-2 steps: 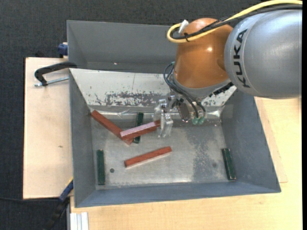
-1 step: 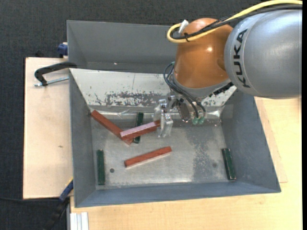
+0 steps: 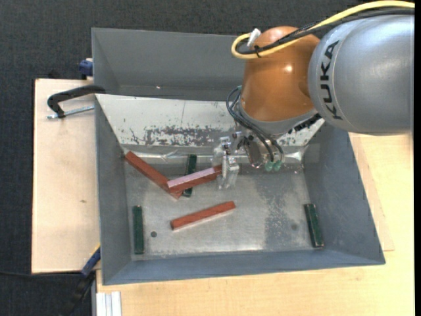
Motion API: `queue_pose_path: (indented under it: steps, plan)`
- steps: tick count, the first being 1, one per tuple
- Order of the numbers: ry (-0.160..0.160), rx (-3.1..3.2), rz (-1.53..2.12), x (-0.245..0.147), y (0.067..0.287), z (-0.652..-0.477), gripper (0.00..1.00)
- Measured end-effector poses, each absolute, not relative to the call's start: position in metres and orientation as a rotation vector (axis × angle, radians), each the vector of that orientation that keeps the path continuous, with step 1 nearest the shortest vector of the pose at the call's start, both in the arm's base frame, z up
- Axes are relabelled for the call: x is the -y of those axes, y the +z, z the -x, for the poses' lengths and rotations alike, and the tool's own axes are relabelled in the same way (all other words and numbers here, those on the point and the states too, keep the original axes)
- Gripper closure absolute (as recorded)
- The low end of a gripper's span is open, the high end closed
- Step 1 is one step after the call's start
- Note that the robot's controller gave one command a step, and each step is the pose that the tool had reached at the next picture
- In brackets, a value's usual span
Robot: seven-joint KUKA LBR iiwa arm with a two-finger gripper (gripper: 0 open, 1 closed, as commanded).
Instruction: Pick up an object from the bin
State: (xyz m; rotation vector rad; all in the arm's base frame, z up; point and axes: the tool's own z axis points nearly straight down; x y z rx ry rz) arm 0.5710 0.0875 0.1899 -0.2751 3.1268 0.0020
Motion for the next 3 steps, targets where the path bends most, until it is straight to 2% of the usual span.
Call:
queue_pose_path:
  steps: [1,2,3]
  plan:
    - [0.004,-3.120,0.259,-0.089,0.146,-0.575,1.00]
    - [0.001,-3.134,0.269,-0.076,0.071,-0.576,1.00]
    - [0.003,-3.126,0.246,-0.103,0.207,-0.598,1.00]
